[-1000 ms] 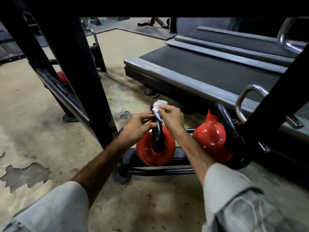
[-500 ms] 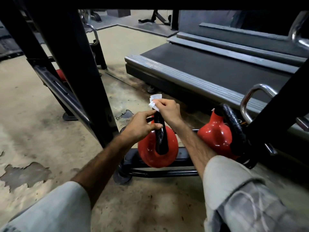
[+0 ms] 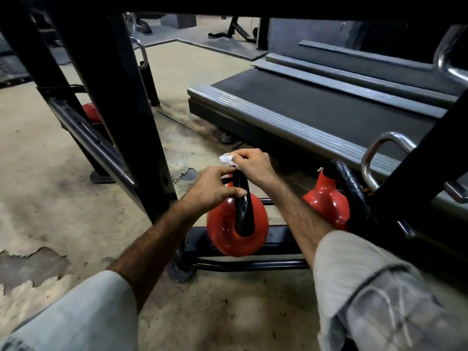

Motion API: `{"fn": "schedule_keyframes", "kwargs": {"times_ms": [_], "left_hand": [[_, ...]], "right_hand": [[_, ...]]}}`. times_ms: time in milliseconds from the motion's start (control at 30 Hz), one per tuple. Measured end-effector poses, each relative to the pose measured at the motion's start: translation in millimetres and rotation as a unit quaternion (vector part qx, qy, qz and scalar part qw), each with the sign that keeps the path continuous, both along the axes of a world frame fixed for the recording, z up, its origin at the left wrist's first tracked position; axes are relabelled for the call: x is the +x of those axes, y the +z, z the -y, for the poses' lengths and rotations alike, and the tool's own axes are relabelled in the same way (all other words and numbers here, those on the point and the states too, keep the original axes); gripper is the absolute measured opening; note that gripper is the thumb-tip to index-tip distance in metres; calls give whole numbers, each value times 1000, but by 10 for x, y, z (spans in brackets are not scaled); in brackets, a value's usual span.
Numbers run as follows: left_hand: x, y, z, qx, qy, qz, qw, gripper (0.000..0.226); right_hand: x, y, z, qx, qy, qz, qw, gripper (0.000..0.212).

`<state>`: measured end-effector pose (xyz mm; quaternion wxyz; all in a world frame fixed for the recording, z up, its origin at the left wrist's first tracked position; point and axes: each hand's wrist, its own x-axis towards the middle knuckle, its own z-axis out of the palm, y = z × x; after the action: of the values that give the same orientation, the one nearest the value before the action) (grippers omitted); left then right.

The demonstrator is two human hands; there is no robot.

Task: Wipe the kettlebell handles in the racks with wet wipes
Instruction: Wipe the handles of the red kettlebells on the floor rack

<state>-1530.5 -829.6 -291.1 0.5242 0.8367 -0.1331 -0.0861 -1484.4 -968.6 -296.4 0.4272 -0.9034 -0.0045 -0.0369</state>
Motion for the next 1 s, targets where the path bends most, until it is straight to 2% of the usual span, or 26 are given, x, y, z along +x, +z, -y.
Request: {"fn": "schedule_keyframes", "kwargs": {"times_ms": [100, 167, 233, 300, 333, 433, 533, 633, 733, 800, 900, 1000], "left_hand": [[-48, 37, 4, -34, 22, -30, 999, 59], [-51, 44, 32, -90, 61, -56, 993, 40], [-30, 57, 34, -124, 144, -55, 980, 21], [72, 20, 38, -148, 201, -49, 967, 23], [136, -12, 31, -162, 202, -57, 964, 28], [269, -91, 71, -193, 165, -93, 963, 32], [325, -142, 129, -149, 200, -63, 966, 22], [306, -177, 155, -127, 259, -53, 956, 16], [350, -199, 208, -90, 311, -49, 945, 27], [363, -244, 237, -48, 303, -31, 951, 35], [366, -334, 239, -6, 254, 3, 967, 35], [257, -228, 237, -26, 250, -60, 966, 31]], "right_hand": [[97, -8, 36, -6, -20, -41, 999, 35], [42, -11, 46, -6, -31, -23, 999, 34], [-86, -23, 45, -12, -25, 41, 999, 26], [-229, -37, 41, -35, 28, 117, 992, 19], [-252, -64, 29, -49, 60, 128, 989, 17], [-260, 25, 46, -35, 110, 59, 992, 29], [-320, 116, 175, -34, 118, 73, 990, 38], [-439, 71, 276, 75, 48, 67, 994, 41], [-498, -77, 210, 62, 12, 18, 998, 47], [-538, -93, 160, 60, -10, 13, 998, 57], [-553, -51, 173, 71, -19, 2, 997, 65], [-543, -15, 215, 57, -13, -14, 998, 63]]}}
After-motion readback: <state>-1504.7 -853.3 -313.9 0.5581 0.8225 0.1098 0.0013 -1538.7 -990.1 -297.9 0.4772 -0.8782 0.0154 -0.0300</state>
